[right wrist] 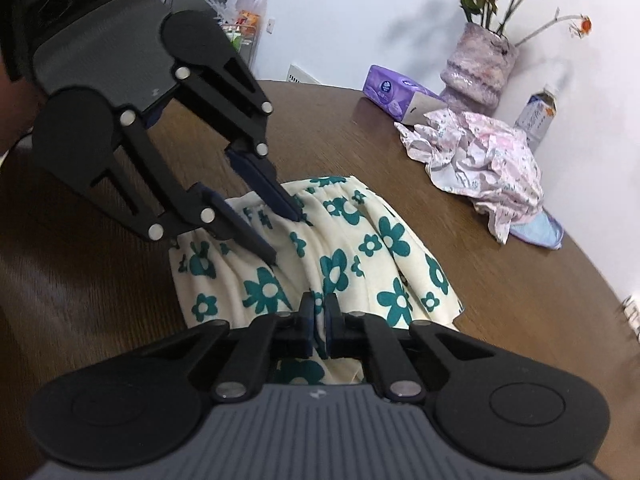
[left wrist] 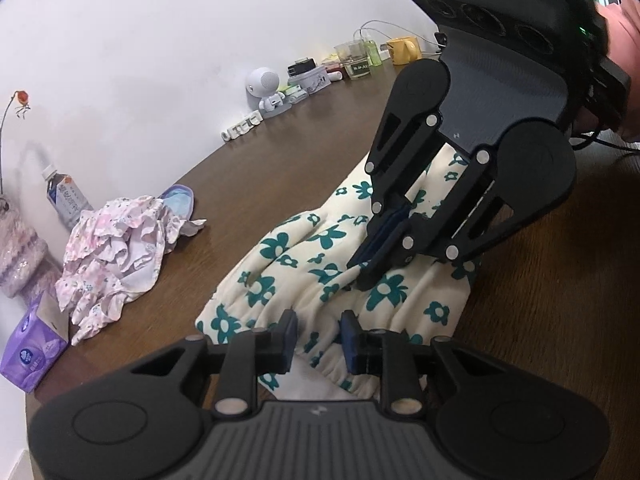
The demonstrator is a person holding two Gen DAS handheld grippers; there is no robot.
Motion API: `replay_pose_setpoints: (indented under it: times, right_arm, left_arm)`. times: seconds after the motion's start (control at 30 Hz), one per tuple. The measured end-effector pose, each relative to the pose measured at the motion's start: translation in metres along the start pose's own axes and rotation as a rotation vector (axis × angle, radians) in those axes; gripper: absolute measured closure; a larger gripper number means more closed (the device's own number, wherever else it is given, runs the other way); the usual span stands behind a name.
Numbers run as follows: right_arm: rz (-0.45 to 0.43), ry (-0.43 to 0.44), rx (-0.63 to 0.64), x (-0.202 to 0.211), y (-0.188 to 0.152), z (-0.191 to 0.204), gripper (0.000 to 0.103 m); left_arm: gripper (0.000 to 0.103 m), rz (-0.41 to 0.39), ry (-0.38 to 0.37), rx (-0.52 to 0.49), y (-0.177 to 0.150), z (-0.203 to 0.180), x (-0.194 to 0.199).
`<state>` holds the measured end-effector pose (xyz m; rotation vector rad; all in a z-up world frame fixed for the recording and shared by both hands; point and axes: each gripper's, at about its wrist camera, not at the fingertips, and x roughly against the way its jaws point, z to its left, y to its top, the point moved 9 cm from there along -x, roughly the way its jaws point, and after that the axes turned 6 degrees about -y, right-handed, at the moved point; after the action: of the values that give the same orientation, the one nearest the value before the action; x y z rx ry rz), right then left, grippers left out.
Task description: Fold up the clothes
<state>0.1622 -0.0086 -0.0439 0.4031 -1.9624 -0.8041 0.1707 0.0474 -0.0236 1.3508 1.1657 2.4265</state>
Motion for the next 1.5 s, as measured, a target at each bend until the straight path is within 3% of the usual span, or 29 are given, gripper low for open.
replay_pose_setpoints:
  times: [0.17, 0.2, 0.27, 0.4, 0.47, 0.53, 0.6, 0.77, 1.0, 1.07, 1.1, 1.13, 1.27, 1.4, 1.47, 1.5]
  right_arm:
    - [-0.025, 0.000, -0.056, 0.016, 0.012, -0.017, 0.092]
    - [-0.035, -0.004, -0.069, 0.020, 0.015, -0.022, 0.077]
    - [-0.021, 0.010, -0.088, 0.013, 0.016, -0.025, 0.059]
    - [0.008, 0.038, -0.126, 0.000, 0.019, -0.032, 0.060]
    - [0.023, 0.053, -0.145, -0.007, 0.020, -0.035, 0.061]
    - [0.037, 0.067, -0.164, -0.014, 0.021, -0.038, 0.067]
    - [0.052, 0.081, -0.180, -0.020, 0.022, -0.041, 0.087]
    - [0.060, 0.089, -0.163, -0.016, 0.006, -0.032, 0.098]
    - [0.032, 0.066, -0.125, -0.008, 0.005, -0.026, 0.096]
    - [0.018, 0.080, -0.145, 0.001, 0.010, -0.034, 0.089]
    - [-0.001, 0.074, -0.158, 0.007, 0.013, -0.041, 0.077]
    - [-0.017, 0.058, -0.167, 0.012, 0.016, -0.049, 0.074]
    - [-0.020, 0.016, -0.183, 0.011, 0.024, -0.072, 0.072]
    - [0.032, 0.036, -0.182, -0.018, 0.022, -0.074, 0.064]
    - [0.054, 0.062, -0.176, -0.030, 0.021, -0.071, 0.064]
    - [0.062, 0.074, -0.174, -0.034, 0.019, -0.069, 0.072]
  left_arm:
    - [0.079, -0.055, 0.040, 0.012, 0.013, 0.012, 0.025]
    - [0.079, -0.065, 0.051, 0.018, 0.016, 0.017, 0.027]
    - [0.078, -0.069, 0.059, 0.033, 0.021, 0.027, 0.023]
    - [0.078, -0.023, 0.006, 0.049, 0.021, 0.033, -0.002]
    - [0.085, 0.011, -0.021, 0.050, 0.014, 0.030, -0.012]
    - [0.090, 0.018, -0.041, 0.057, 0.010, 0.028, -0.016]
    - [0.092, 0.017, -0.055, 0.063, 0.006, 0.026, -0.017]
    - [0.093, 0.002, -0.059, 0.075, -0.001, 0.025, -0.019]
    - [0.088, -0.042, -0.036, 0.069, 0.004, 0.031, -0.010]
    - [0.085, -0.061, -0.021, 0.066, 0.010, 0.035, -0.002]
    - [0.085, -0.074, -0.016, 0.066, 0.013, 0.038, 0.002]
    - [0.083, -0.084, -0.008, 0.065, 0.017, 0.041, 0.004]
    - [0.078, -0.068, 0.027, 0.053, 0.025, 0.055, -0.005]
    - [0.078, -0.031, -0.005, 0.049, 0.021, 0.057, -0.021]
    - [0.078, -0.026, -0.014, 0.048, 0.018, 0.056, -0.023]
    - [0.078, -0.029, -0.015, 0.049, 0.017, 0.056, -0.021]
